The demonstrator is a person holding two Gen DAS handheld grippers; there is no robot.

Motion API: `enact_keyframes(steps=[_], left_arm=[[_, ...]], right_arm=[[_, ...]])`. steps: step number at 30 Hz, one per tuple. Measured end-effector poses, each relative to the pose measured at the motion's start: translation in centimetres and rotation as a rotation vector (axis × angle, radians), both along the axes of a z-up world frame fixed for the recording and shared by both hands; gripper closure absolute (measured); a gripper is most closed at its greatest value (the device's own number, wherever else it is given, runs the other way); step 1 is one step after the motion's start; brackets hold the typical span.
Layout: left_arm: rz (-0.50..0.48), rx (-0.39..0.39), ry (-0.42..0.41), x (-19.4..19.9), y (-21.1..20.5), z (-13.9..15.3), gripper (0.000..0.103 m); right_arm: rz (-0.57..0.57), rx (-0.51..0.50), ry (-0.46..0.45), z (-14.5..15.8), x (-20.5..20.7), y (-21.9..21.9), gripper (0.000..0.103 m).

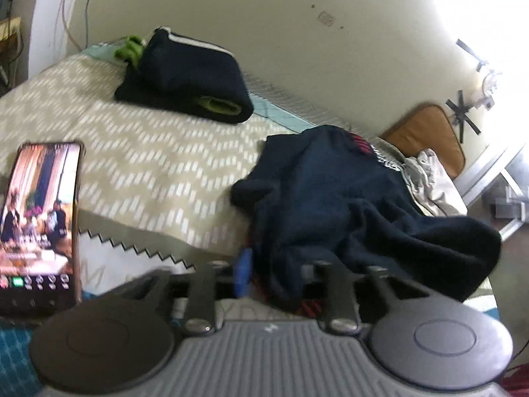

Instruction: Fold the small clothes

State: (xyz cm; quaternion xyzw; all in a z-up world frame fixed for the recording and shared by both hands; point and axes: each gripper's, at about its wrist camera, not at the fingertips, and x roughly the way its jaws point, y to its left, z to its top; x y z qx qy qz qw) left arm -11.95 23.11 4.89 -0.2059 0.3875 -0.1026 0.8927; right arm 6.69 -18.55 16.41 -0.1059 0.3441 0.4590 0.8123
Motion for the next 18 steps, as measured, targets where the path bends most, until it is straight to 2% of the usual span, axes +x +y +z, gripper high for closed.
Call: enact_keyframes(steps=[1, 3, 5, 7, 11, 12, 13, 16, 18], left_arm=[[0.012, -0.016, -0.006, 0.2, -0.2, -0.2, 0.044], [0.008, -0.031, -0.03, 0.3, -0.5, -0.2, 0.039], [-0.012, -0.036, -0.043, 0.4, -1.2, -0.6, 0.025], [-0.02, -0.032, -0.043, 0.5, -1.8, -0.9, 0.023], [-0.019, -0.043, -0.011, 0.5, -2.2, -1.8, 0.023], [-0.015, -0.052, -0.003, 0.5, -2.1, -2.1, 0.023], [-0.008, -0.061, 0.004, 0.5, -2.0, -2.3, 0.023], [0.013, -0.095, 0.002, 0.5, -1.2, -2.7, 0.021], [0.02, -0.109, -0.005, 0.7, -0.9, -2.7, 0.023]], right_arm=[[-0.038, 0.027, -0.028, 0.3, 1.6, 0.6, 0.053], [-0.075, 0.062, -0.03, 0.5, 5.3, 2.8, 0.053], [-0.121, 0.101, -0.012, -0.3, 9.3, 5.3, 0.053], [-0.107, 0.08, -0.008, -1.5, 11.7, 8.4, 0.051], [-0.005, -0.069, -0.023, -6.5, 14.8, 16.3, 0.05], [0.015, -0.093, -0.014, -7.7, 15.4, 17.3, 0.046], [0.034, -0.119, -0.007, -8.8, 16.2, 18.3, 0.038], [0.047, -0.183, -0.004, -10.8, 18.0, 18.9, 0.021], [0.068, -0.183, 0.056, -11.7, 19.1, 17.8, 0.018]])
